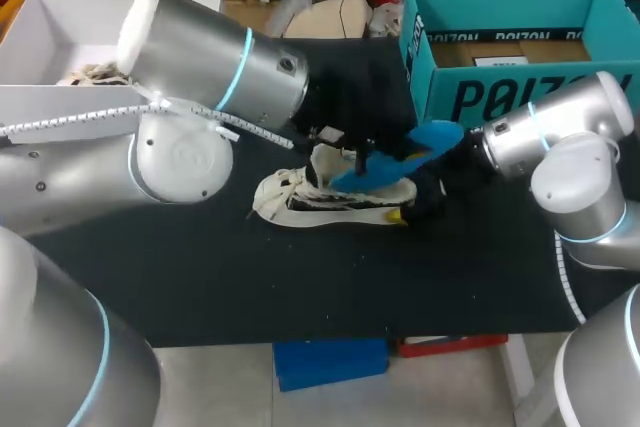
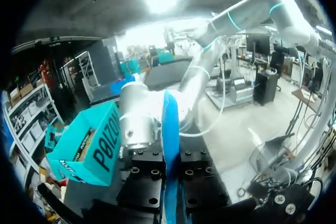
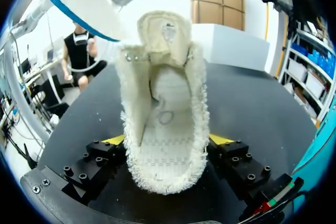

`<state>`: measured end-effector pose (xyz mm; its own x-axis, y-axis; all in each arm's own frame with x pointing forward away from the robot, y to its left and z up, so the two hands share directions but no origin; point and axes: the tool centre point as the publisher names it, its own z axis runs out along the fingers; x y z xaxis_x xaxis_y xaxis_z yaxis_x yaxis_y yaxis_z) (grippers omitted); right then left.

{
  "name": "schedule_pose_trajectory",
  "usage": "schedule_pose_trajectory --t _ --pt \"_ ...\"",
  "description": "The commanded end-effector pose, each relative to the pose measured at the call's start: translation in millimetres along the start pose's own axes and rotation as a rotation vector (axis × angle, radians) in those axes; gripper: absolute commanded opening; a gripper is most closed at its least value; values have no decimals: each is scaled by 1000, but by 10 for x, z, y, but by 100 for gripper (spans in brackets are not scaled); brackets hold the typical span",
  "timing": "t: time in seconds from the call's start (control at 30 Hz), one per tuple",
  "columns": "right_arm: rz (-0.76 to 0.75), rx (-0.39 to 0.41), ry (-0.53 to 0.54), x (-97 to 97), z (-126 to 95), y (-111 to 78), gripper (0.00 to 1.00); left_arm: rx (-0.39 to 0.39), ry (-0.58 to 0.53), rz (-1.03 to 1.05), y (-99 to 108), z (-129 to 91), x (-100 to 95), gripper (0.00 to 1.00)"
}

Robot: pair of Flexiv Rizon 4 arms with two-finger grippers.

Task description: Take the shoe out of the shoebox, open the shoe tongue, remove and reinsert the insole, then place the shoe into the shoebox

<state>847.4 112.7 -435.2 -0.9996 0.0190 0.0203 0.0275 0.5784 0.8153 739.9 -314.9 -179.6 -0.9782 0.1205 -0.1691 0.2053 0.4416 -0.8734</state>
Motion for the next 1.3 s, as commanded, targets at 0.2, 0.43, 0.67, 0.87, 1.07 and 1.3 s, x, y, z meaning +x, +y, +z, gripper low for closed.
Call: schedule_pose_trajectory --t 0.2,0.43,0.67,0.87,1.07,1.3 --pt "1 3 -1 -8 13 -13 0 352 199 -134 -480 -673 110 0" --pt "1 3 -1 -8 13 -13 0 352 199 -134 -480 -673 110 0" --pt "1 3 -1 -8 13 -13 0 352 199 -134 -480 -673 110 0" --pt "1 3 -1 -8 13 -13 0 350 130 -255 -550 -915 255 0" --pt "1 3 -1 -8 13 -13 0 402 54 -353 -811 -1212 406 0" --pt "1 3 -1 -8 13 -13 0 458 33 -459 -1109 -1459 557 0"
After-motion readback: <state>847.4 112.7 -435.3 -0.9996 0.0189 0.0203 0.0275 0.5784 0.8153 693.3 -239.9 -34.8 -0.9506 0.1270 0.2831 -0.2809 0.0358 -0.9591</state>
